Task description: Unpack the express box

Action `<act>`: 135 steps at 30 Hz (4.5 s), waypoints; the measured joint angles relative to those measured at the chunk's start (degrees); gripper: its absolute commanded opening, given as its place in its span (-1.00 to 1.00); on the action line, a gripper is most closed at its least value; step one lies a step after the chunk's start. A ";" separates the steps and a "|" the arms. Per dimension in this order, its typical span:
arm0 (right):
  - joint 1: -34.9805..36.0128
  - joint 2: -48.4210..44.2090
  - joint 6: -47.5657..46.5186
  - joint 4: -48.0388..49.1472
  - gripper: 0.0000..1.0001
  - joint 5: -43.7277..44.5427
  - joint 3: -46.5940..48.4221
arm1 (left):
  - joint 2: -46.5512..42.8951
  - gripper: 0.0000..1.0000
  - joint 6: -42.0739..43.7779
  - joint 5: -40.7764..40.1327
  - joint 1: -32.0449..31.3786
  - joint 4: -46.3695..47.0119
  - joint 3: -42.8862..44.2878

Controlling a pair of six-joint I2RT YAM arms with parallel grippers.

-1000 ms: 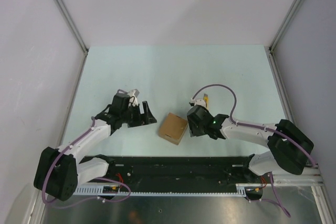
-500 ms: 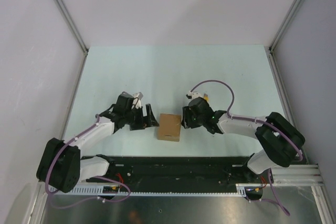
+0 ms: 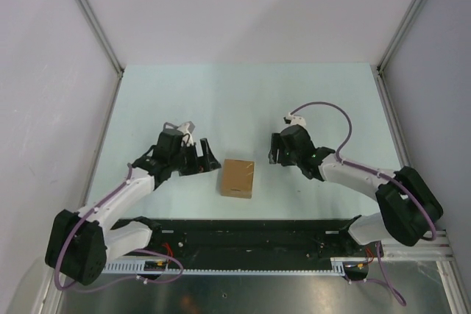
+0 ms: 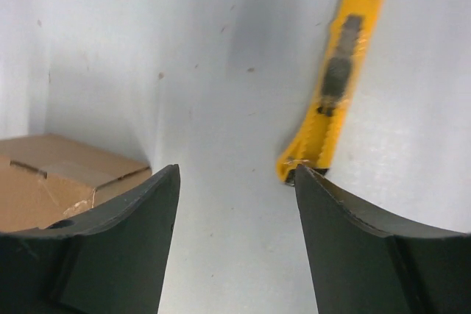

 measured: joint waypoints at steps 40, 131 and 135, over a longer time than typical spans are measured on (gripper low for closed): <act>-5.01 15.91 3.78 -12.22 -1.00 10.64 12.00 | -1.36 0.99 4.46 -4.28 -0.07 -0.28 10.88; -1.40 -27.04 -14.38 -13.88 1.00 -18.99 16.61 | 13.86 -1.00 -3.13 34.82 0.37 -3.26 33.92; -7.56 -27.12 -4.11 -8.33 1.00 -24.68 18.62 | 13.84 -1.00 -5.88 30.91 0.33 -2.34 42.49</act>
